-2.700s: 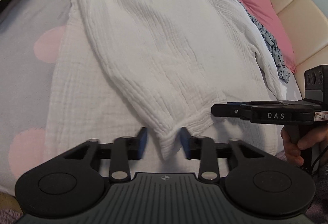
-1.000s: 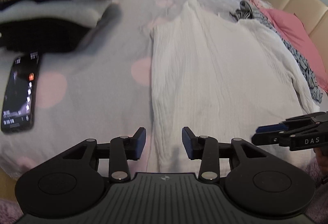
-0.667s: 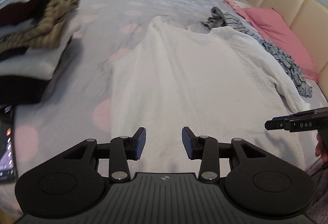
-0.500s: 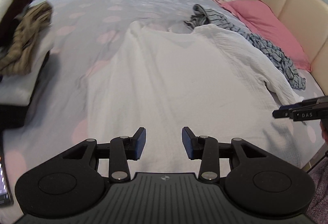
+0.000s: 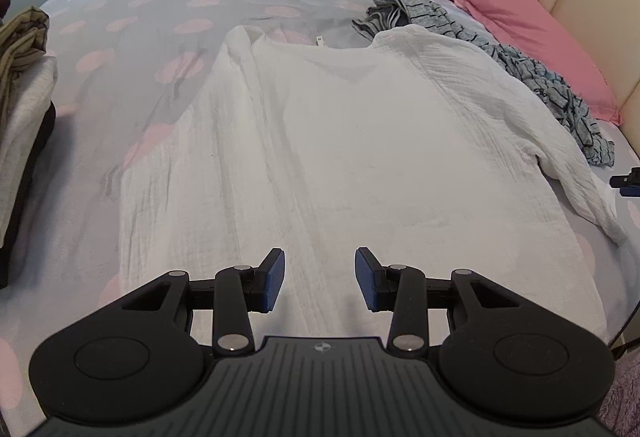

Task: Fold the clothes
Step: 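Open both tools and release the white shirt hem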

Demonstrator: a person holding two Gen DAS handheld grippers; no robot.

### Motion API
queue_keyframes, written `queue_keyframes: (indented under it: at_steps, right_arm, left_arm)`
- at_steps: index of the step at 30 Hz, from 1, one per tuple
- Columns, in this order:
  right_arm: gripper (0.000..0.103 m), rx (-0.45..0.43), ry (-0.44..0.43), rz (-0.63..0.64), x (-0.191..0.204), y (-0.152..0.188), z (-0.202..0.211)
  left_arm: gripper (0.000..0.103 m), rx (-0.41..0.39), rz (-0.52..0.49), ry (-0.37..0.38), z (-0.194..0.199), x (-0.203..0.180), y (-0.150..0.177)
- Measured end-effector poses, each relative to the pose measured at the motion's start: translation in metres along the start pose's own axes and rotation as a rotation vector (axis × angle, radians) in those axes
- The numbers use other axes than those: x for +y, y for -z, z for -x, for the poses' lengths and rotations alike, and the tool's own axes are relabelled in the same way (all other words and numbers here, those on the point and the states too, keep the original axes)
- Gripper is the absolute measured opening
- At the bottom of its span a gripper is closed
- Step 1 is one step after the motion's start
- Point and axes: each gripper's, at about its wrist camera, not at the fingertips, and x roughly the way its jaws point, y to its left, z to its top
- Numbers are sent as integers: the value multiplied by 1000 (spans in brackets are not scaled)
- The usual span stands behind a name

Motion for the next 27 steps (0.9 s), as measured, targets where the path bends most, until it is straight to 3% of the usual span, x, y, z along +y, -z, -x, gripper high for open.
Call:
queue_keyframes:
  at_steps: [3, 5, 9, 10, 12, 13, 14, 20, 27]
  right_arm:
    - [46, 3, 23, -89, -24, -10, -16]
    - [56, 5, 49, -109, -33, -15, -27]
    - [58, 29, 81, -168, -49, -16, -48]
    - [56, 45, 77, -194, -52, -14, -54]
    - [42, 63, 45, -227, -53, -10, -60]
    - [22, 61, 37, -221, -51, -11, -58]
    - [12, 59, 30, -216, -48, -12, -57]
    - [10, 5, -37, -232, -23, -18, -21]
    - [10, -84, -247, -24, 60, -17, 47]
  left_arm:
    - [37, 15, -1, -1, -8, -2, -1]
    - [37, 24, -2, -2, -14, -3, -1]
    - [37, 43, -4, -4, -24, -5, -2]
    - [37, 48, -5, -4, -27, -5, -3]
    - [37, 57, -6, -5, -33, -6, -3]
    - [37, 62, -6, -6, -35, -7, -3]
    - [37, 60, -5, -5, -36, -7, -4]
    - [37, 45, -2, 12, -29, -8, -1]
    - [37, 19, -6, 36, -14, -11, 1]
